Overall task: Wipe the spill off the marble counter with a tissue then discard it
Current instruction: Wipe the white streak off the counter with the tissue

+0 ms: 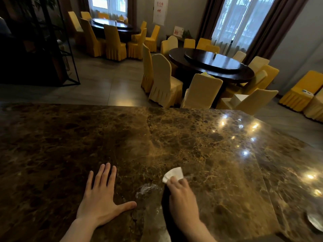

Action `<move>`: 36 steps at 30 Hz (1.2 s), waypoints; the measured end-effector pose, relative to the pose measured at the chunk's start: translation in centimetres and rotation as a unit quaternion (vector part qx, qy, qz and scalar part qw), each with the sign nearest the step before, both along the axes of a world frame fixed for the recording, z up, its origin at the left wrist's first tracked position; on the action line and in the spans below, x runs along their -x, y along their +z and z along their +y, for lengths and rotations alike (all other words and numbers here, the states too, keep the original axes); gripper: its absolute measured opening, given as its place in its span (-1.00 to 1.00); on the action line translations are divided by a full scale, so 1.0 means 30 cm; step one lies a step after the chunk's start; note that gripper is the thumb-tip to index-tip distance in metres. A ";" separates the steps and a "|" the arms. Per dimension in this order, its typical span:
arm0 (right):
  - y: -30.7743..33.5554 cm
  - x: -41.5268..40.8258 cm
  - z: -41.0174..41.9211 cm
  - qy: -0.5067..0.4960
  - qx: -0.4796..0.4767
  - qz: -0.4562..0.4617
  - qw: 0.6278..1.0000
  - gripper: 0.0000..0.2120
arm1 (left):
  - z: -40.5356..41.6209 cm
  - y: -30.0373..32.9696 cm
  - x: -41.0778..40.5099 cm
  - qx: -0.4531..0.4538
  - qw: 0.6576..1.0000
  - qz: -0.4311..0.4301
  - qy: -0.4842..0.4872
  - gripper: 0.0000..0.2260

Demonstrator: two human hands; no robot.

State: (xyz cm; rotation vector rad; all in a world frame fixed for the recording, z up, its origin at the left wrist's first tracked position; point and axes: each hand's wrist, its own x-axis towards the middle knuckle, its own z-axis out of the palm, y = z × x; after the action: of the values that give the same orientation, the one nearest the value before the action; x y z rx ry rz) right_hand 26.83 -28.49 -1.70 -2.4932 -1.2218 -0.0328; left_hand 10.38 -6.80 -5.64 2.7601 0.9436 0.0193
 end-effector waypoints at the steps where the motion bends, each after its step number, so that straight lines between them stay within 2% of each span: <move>1: -0.006 0.005 -0.010 0.028 0.007 -0.008 1.000 -0.69 | 0.000 0.002 0.001 0.000 1.000 -0.005 -0.001 0.29; 2: -0.004 -0.013 -0.024 0.036 0.006 -0.010 0.999 -0.70 | 0.000 0.004 0.003 0.000 1.000 -0.006 -0.002 0.29; 4: 0.011 -0.077 -0.056 -0.024 0.007 -0.007 1.000 -0.79 | 0.001 0.010 0.004 0.001 1.000 0.001 -0.002 0.30; 6: 0.016 -0.139 -0.071 -0.122 -0.005 -0.010 0.992 -0.76 | -0.002 0.019 0.003 0.005 1.000 0.014 -0.002 0.31; 8: 0.018 -0.138 -0.047 -0.163 -0.002 -0.022 0.986 -0.71 | -0.006 0.026 -0.001 0.003 1.000 0.028 -0.001 0.30; 10: 0.022 -0.061 0.006 -0.116 0.004 -0.010 0.993 -0.74 | -0.002 0.030 -0.001 0.004 0.999 0.035 -0.001 0.30; 13: 0.010 0.038 0.021 0.021 0.009 0.014 1.000 -0.81 | -0.002 0.029 -0.001 0.003 0.999 0.044 -0.003 0.29; 15: 0.028 0.006 -0.001 0.036 -0.001 0.037 0.999 -0.85 | -0.003 0.030 0.001 0.001 0.999 0.044 -0.003 0.30; 17: 0.057 -0.077 -0.031 -0.055 -0.080 0.075 0.992 -0.82 | -0.004 0.032 -0.001 0.007 0.999 0.040 -0.002 0.30; 19: 0.087 -0.186 -0.060 -0.166 -0.147 0.074 0.972 -0.78 | -0.006 0.034 -0.003 0.006 0.999 0.042 0.000 0.30; 22: 0.093 -0.284 -0.080 -0.242 -0.087 0.057 0.965 -0.73 | -0.007 0.037 -0.001 0.003 0.999 0.050 -0.002 0.30; 24: 0.061 -0.263 -0.070 -0.222 -0.033 0.041 0.974 -0.70 | -0.007 0.038 -0.003 0.006 0.999 0.045 0.000 0.30; 27: 0.006 -0.139 -0.009 -0.103 -0.017 0.002 0.995 -0.61 | -0.006 0.039 -0.001 0.010 0.999 0.038 -0.001 0.30; 30: -0.005 -0.030 0.033 0.017 0.005 -0.001 1.000 -0.70 | -0.005 0.037 0.001 0.006 0.999 0.044 -0.003 0.30; 31: 0.002 -0.032 0.029 0.030 0.015 -0.004 0.999 -0.75 | -0.004 0.036 0.001 0.005 0.999 0.044 -0.003 0.30; 32: 0.010 -0.056 0.014 0.014 0.018 0.000 1.000 -0.77 | -0.005 0.036 0.000 0.006 0.999 0.041 -0.002 0.30; 36: 0.028 -0.184 -0.054 -0.172 -0.013 0.009 0.985 -0.75 | -0.009 0.030 0.001 0.002 0.999 0.037 0.000 0.29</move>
State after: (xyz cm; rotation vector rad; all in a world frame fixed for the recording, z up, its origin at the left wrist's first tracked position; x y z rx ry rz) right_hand 32.35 -30.12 -0.85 -2.6441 -0.7656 -0.1124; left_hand 10.36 -7.06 -4.74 2.7737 0.9617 -0.0864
